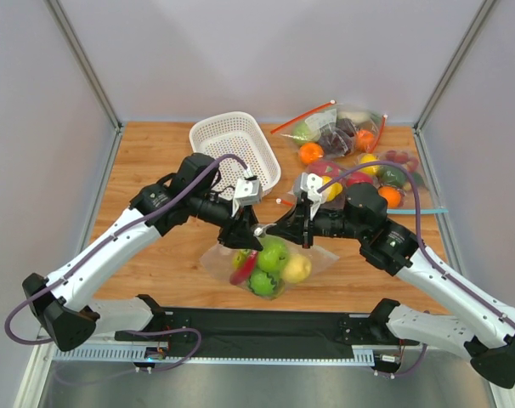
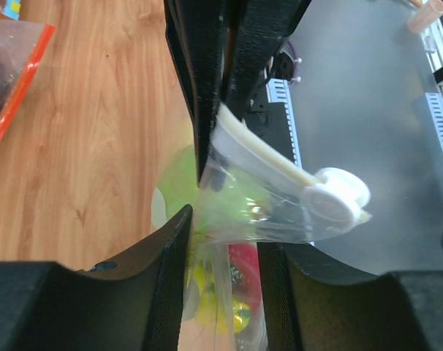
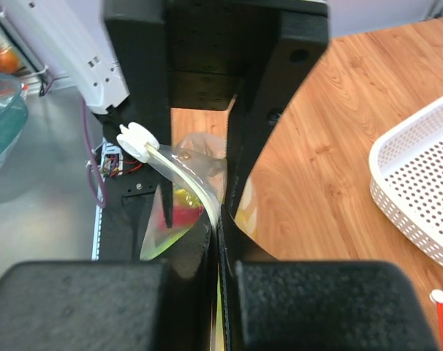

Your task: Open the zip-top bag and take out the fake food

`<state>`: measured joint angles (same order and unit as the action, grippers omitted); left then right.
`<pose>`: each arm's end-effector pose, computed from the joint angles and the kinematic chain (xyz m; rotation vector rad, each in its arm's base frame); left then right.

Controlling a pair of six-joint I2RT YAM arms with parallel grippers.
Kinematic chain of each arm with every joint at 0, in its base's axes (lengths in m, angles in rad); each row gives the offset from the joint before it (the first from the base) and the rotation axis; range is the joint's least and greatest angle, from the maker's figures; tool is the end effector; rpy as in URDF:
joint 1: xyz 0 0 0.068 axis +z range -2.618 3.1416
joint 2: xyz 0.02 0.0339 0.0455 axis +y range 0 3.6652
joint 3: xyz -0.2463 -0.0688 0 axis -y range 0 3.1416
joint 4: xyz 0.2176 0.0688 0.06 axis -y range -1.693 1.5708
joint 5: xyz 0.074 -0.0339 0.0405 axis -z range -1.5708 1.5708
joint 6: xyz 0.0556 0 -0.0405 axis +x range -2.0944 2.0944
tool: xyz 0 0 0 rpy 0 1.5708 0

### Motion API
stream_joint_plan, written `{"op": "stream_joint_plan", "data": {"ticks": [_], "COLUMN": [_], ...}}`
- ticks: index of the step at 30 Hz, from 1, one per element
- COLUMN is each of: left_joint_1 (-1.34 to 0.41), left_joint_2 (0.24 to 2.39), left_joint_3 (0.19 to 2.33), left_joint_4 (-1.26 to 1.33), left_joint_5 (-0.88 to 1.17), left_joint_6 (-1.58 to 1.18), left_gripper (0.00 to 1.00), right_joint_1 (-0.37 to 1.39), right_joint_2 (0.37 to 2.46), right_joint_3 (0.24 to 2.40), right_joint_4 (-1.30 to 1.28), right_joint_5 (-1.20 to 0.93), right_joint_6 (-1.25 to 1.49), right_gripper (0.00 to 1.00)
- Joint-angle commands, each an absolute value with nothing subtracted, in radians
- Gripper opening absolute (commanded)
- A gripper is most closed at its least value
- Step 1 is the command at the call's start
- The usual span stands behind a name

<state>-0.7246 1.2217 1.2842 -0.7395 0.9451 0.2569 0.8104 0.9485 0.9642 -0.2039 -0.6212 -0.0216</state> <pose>0.1440 -0.1877 0.3517 1.4804 1.6509 -1.3102 0.1214 0.1746 0.3547 -1.1632 1.4514 1.1043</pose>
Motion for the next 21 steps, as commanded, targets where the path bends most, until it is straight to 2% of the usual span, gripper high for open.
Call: {"op": "stream_joint_plan", "data": {"ticks": [1, 9, 19, 21], "left_joint_1": [-0.724, -0.723, -0.724, -0.724], "left_joint_2": [1.166, 1.112, 0.977, 0.948], "left_joint_3": [1.296, 1.269, 1.111, 1.08], "left_joint_4": [-0.719, -0.664, -0.391, -0.335], "left_joint_5": [0.934, 0.865, 0.522, 0.503], "left_joint_6": [0.287, 0.276, 0.173, 0.161], "left_gripper": [0.49, 0.53, 0.57, 0.57], "right_joint_1": [0.813, 0.808, 0.807, 0.808], "right_joint_2": [0.946, 0.985, 1.031, 1.035], "right_joint_3": [1.02, 1.049, 1.075, 1.077], "right_joint_4": [-0.126, -0.12, -0.106, -0.092], "right_joint_5": [-0.49, -0.419, -0.452, -0.471], "right_joint_6": [0.055, 0.158, 0.229, 0.232], "right_gripper": [0.0, 0.0, 0.0, 0.0]}}
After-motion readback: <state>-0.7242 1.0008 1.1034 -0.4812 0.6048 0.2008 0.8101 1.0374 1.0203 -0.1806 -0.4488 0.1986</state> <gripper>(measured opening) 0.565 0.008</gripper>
